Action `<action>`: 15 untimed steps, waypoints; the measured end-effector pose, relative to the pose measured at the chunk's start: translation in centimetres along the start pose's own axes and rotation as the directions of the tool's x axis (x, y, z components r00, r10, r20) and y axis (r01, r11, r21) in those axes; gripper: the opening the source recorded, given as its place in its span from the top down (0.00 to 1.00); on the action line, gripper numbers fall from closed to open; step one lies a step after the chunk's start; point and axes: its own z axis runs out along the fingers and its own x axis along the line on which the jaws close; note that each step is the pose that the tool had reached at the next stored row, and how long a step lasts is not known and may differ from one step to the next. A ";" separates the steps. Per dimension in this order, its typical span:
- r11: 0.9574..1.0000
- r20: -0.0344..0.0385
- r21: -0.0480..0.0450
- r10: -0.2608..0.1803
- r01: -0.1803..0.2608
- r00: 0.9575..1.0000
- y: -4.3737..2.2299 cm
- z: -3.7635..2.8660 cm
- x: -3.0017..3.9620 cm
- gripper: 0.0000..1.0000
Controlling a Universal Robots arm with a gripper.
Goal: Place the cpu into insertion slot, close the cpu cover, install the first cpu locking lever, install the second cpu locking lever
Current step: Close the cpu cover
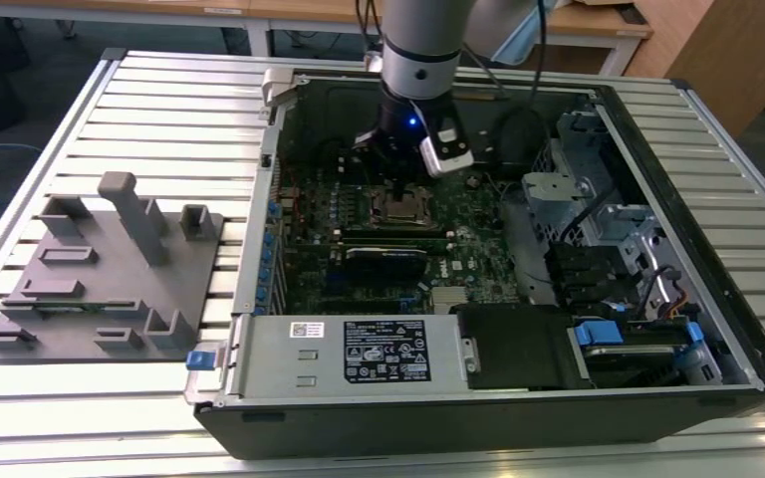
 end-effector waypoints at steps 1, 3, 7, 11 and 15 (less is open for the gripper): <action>1.000 0.000 0.000 0.000 0.000 1.000 -0.01 0.01 0.11 0.90; 1.000 0.000 0.000 0.000 0.000 1.000 -0.04 0.05 0.36 0.90; 1.000 0.001 0.000 0.000 0.000 1.000 -0.11 0.16 0.95 0.90; 1.000 0.001 0.000 0.000 0.000 1.000 -0.17 0.29 1.40 0.90; 1.000 0.001 0.000 0.000 0.000 1.000 -0.20 0.36 1.65 0.90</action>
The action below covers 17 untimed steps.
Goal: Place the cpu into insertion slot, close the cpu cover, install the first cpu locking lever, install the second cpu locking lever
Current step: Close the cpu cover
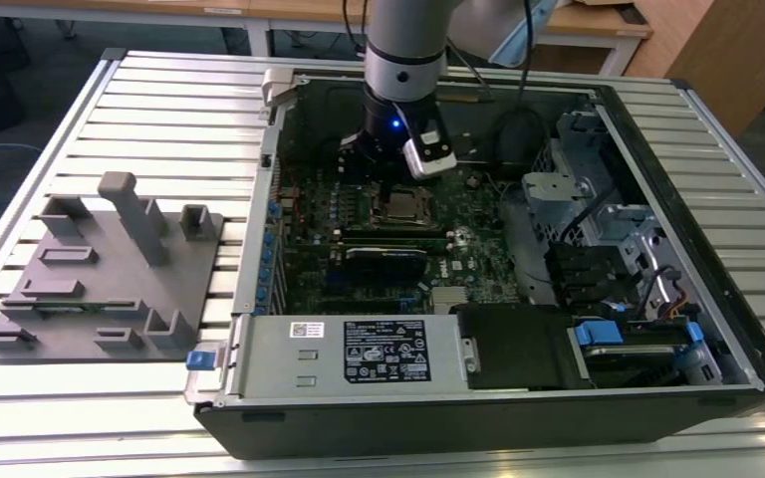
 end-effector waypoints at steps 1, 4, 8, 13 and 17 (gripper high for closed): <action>1.000 0.000 0.000 0.000 0.000 1.000 0.00 0.04 0.04 0.90; 1.000 0.000 0.000 0.000 0.000 1.000 -0.02 0.30 0.14 0.90; 1.000 0.000 0.000 0.000 0.000 1.000 -0.04 0.33 0.25 0.90; 1.000 0.000 0.000 0.000 0.000 1.000 -0.09 0.41 0.70 0.90; 1.000 0.000 0.000 0.000 0.000 1.000 -0.10 0.66 0.73 0.90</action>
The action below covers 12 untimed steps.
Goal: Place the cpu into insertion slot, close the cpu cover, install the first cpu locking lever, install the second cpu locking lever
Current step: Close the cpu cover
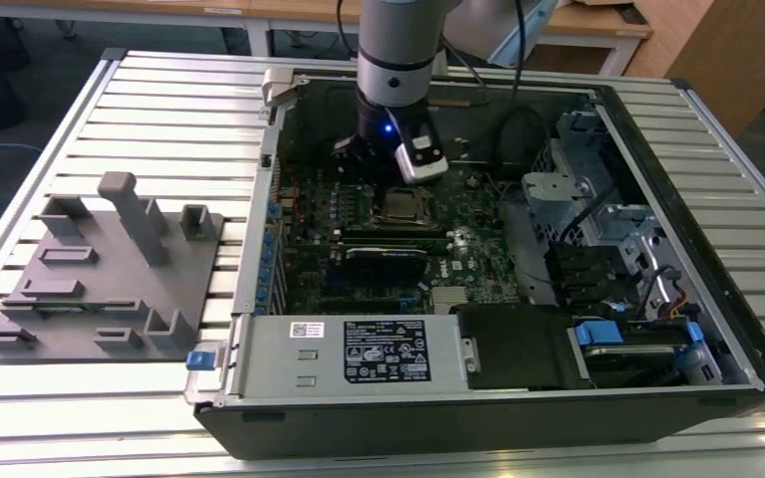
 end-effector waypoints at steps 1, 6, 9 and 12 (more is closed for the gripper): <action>1.000 0.000 0.000 0.000 0.000 1.000 0.00 0.05 0.00 0.90; 1.000 0.000 0.000 0.000 0.000 1.000 -0.01 0.18 0.03 0.90; 1.000 0.000 0.000 0.000 0.000 1.000 -0.01 0.21 0.03 0.90; 1.000 0.000 0.000 0.000 0.000 1.000 0.00 0.38 0.02 0.90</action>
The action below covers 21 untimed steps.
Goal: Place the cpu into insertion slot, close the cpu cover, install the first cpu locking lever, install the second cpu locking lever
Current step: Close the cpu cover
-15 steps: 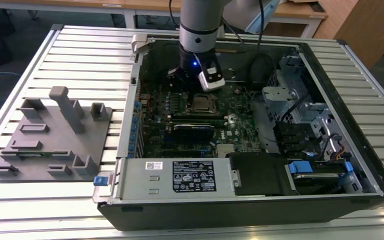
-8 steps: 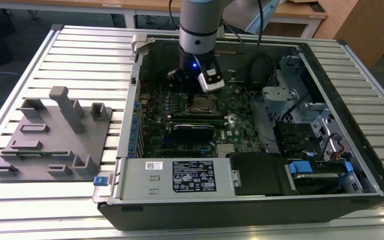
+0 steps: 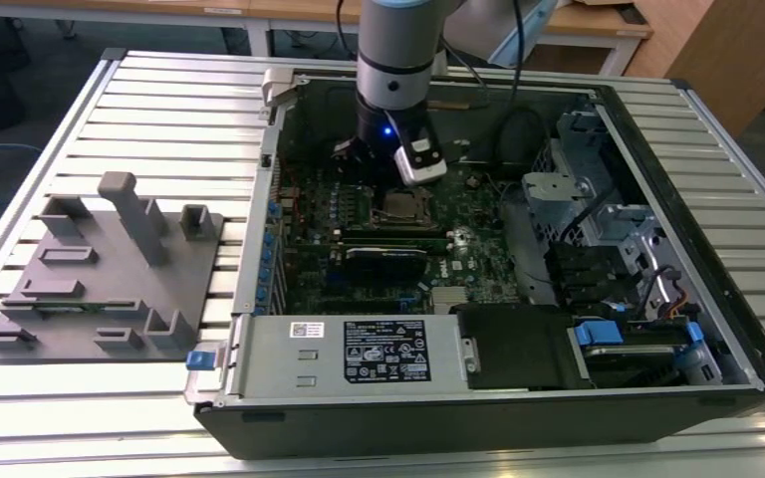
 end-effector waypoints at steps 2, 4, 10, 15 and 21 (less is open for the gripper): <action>1.000 0.000 0.000 0.000 0.000 1.000 0.00 0.12 0.00 0.90; 1.000 0.000 0.001 0.000 0.000 1.000 -0.02 0.21 0.01 0.90; 1.000 0.000 0.000 0.000 0.000 1.000 -0.01 0.31 0.02 0.90; 1.000 0.000 0.000 0.000 0.000 1.000 0.00 -0.18 0.02 0.90; 1.000 0.000 0.000 0.000 0.000 1.000 0.01 -1.02 0.03 0.90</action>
